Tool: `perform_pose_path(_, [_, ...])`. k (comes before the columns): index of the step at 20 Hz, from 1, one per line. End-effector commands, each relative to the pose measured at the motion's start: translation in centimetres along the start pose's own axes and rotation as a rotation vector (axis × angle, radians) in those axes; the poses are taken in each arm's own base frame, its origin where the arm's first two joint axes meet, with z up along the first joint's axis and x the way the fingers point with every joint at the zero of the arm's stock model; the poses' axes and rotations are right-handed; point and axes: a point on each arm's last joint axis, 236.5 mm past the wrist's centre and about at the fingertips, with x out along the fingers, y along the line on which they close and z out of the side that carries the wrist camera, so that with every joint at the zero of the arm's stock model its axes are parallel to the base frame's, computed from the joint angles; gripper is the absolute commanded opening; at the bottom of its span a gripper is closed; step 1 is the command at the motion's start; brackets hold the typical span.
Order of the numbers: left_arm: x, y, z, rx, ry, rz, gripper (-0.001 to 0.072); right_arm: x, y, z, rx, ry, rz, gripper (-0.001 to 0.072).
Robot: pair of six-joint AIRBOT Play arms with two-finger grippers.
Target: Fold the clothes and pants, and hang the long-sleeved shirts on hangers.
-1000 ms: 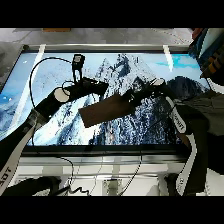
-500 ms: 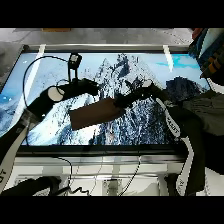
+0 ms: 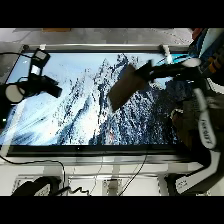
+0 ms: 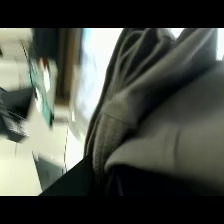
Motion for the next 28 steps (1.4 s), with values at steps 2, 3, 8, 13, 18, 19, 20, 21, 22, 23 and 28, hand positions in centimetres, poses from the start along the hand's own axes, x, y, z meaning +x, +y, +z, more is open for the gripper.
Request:
perform_pose_path(2, [-1.7, 1.7, -2.0, -0.003, 0.064, 0.032, 0.0011, -15.3, 5.7, 2.4, -0.049, -0.29, -0.059, 0.0017])
perform_pose_path(3, [-1.7, 1.6, -2.2, -0.004, 0.072, 0.026, 0.0011, -18.9, 6.5, 2.3, -0.045, -0.363, -0.091, 0.0017])
perform_pose_path(8, [-1.7, 1.3, -2.6, -0.004, 0.091, 0.013, 0.0011, -34.6, 6.5, -2.3, 0.068, -0.68, -0.349, 0.0017])
perform_pose_path(13, [-1.7, 1.3, -2.7, -0.004, 0.094, 0.012, 0.0011, -47.9, -0.7, -13.1, 0.431, -0.888, -0.825, 0.0017])
perform_pose_path(18, [-1.7, 1.3, -2.7, -0.004, 0.093, 0.012, 0.0011, -54.4, -4.0, -22.9, 0.795, -0.99, -1.064, 0.0152])
perform_pose_path(19, [-1.7, 1.3, -2.7, -0.004, 0.093, 0.012, 0.0011, -54.9, -4.0, -22.9, 0.808, -1.023, -1.063, 0.0348])
perform_pose_path(20, [-1.7, 1.3, -2.7, -0.004, 0.093, 0.012, 0.0011, -55.1, -4.1, -22.8, 0.803, -1.032, -1.064, 0.0547])
perform_pose_path(21, [-1.7, 1.3, -2.7, -0.004, 0.093, 0.012, 0.0011, -55.0, -4.0, -22.4, 0.79, -1.035, -1.052, 0.0688])
perform_pose_path(22, [-1.7, 1.3, -2.7, -0.004, 0.094, 0.012, 0.0011, -54.9, -3.9, -21.7, 0.767, -1.04, -1.026, 0.0695])
perform_pose_path(23, [-1.7, 1.3, -2.7, -0.004, 0.094, 0.012, 0.0011, -54.5, -3.7, -20.8, 0.74, -1.041, -0.987, 0.0693])
perform_pose_path(28, [-1.7, 1.3, -2.7, -0.004, 0.094, 0.012, 0.0011, -51.0, -1.3, -15.9, 0.557, -0.992, -0.802, 0.0329])
